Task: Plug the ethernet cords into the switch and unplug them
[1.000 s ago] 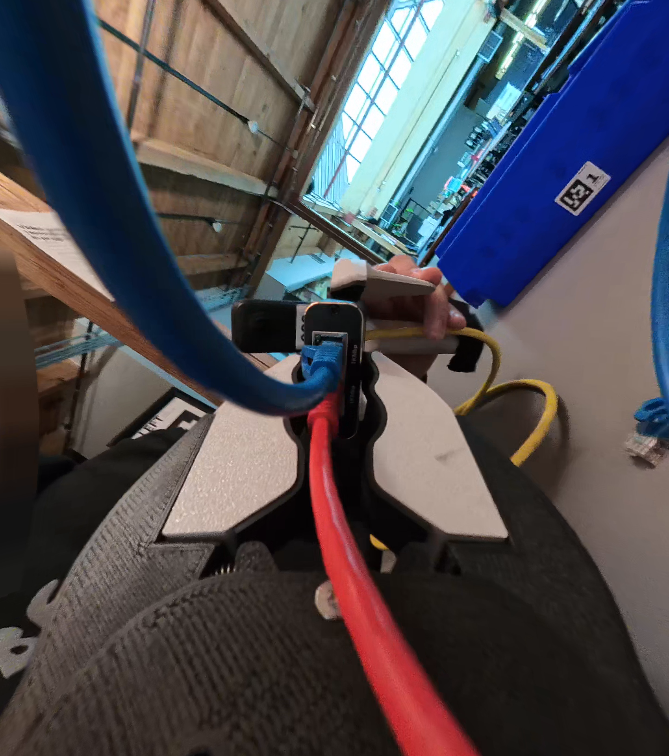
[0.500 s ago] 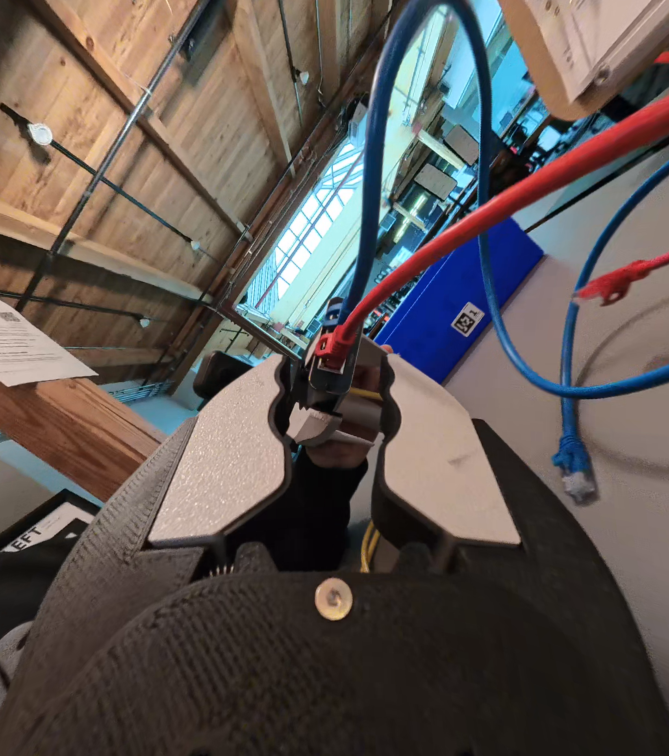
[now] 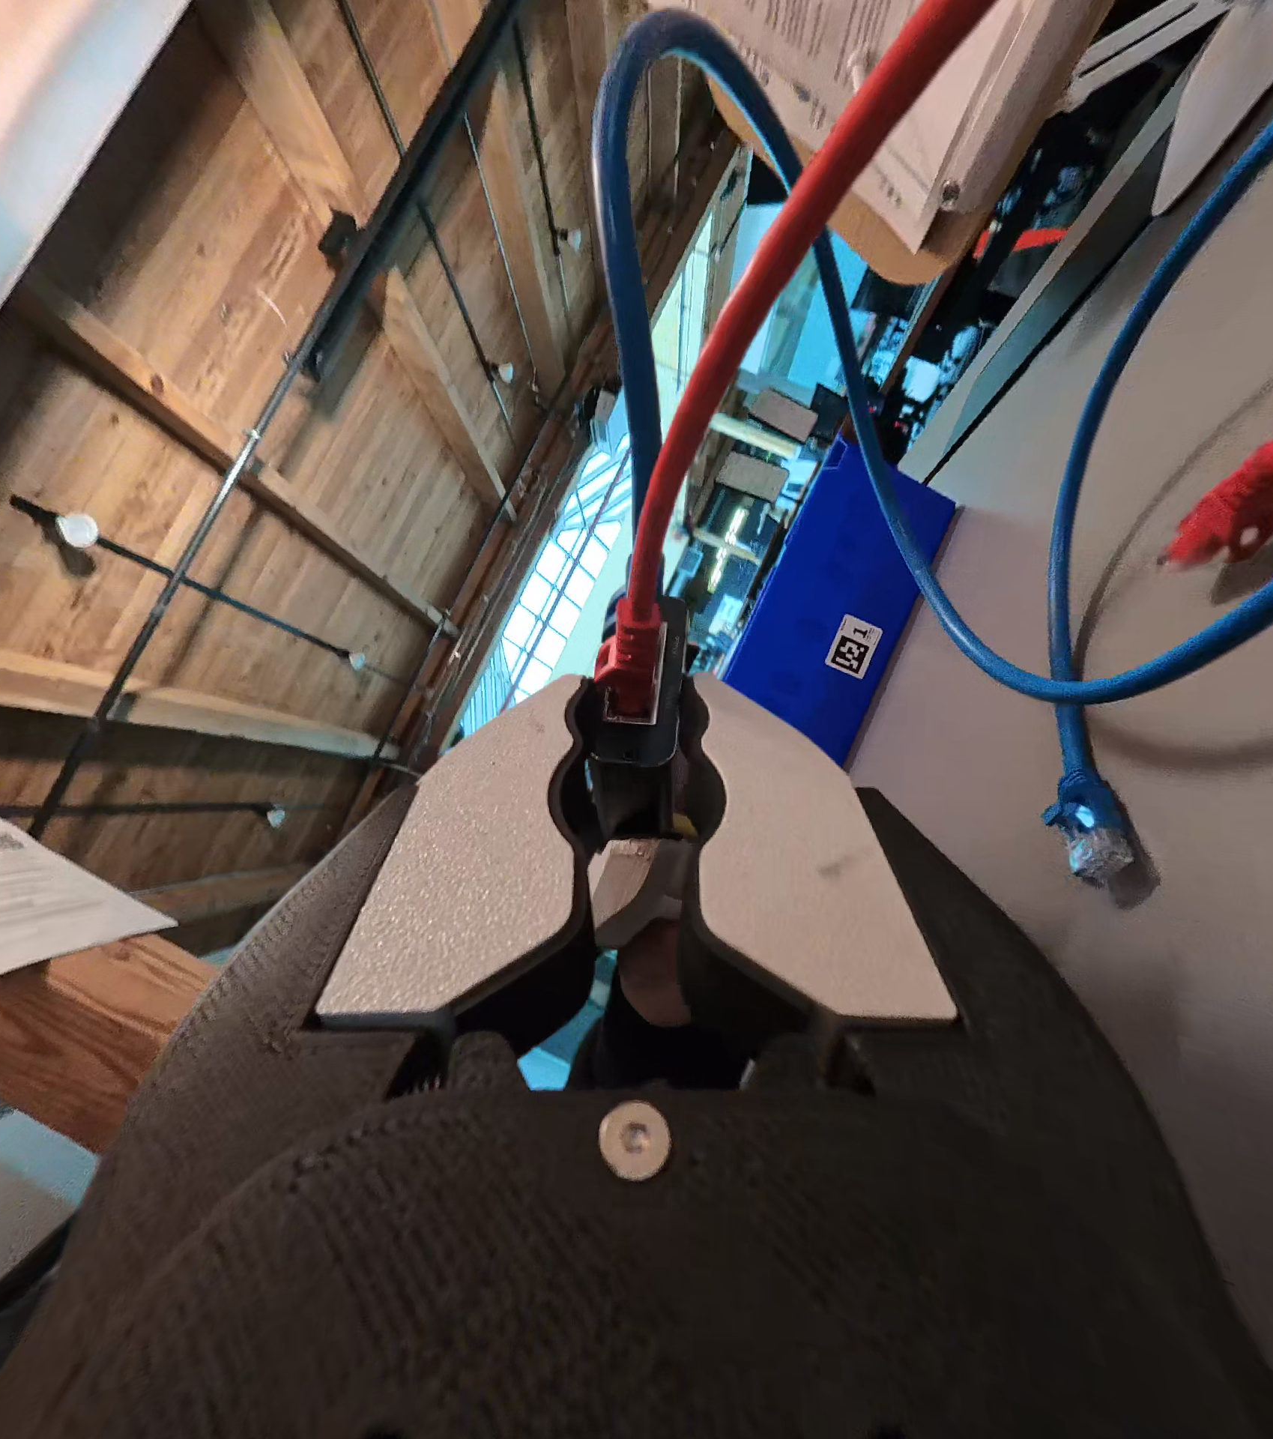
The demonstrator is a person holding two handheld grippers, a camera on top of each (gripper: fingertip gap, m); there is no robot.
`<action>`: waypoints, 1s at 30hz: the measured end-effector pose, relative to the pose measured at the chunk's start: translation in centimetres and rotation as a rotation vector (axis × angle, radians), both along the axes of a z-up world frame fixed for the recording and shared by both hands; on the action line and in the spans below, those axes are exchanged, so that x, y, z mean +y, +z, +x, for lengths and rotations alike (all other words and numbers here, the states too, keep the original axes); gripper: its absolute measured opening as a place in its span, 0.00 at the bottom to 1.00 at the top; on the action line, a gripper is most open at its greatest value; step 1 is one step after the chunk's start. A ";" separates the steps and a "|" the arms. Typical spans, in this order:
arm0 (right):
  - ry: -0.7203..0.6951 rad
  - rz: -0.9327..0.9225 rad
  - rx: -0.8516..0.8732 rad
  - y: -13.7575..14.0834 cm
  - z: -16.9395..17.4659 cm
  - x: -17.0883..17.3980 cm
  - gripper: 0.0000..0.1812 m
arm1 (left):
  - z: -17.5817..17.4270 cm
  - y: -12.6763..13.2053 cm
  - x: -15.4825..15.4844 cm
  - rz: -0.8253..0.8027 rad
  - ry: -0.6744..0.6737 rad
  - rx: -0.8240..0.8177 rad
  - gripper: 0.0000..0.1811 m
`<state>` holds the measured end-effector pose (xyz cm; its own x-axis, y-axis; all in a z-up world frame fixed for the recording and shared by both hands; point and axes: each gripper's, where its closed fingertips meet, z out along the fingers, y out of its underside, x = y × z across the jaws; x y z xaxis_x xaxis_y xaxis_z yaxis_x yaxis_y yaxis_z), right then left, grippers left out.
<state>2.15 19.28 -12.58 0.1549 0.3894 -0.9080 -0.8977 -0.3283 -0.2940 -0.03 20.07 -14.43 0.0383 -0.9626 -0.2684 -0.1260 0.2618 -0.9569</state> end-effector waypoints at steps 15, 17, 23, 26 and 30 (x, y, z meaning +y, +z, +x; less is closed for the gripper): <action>-0.181 -0.092 -0.112 -1.1 -0.6 -0.3 0.07 | -0.7 -1.3 -0.3 -0.010 0.030 0.011 0.34; -0.189 -0.083 -0.054 -0.9 -0.6 -0.5 0.07 | -0.8 -1.2 -0.3 -0.010 0.030 0.001 0.34; -0.219 -0.061 -0.040 -0.8 -0.5 -0.5 0.06 | -0.8 -1.1 -0.4 0.006 0.036 -0.009 0.34; -0.195 -0.055 -0.064 -0.8 -0.6 -0.1 0.06 | -0.7 -1.1 -0.2 0.000 0.047 -0.013 0.34; -0.186 -0.035 -0.092 -1.0 -0.5 -0.1 0.06 | -0.7 -1.3 0.0 0.031 0.063 -0.002 0.34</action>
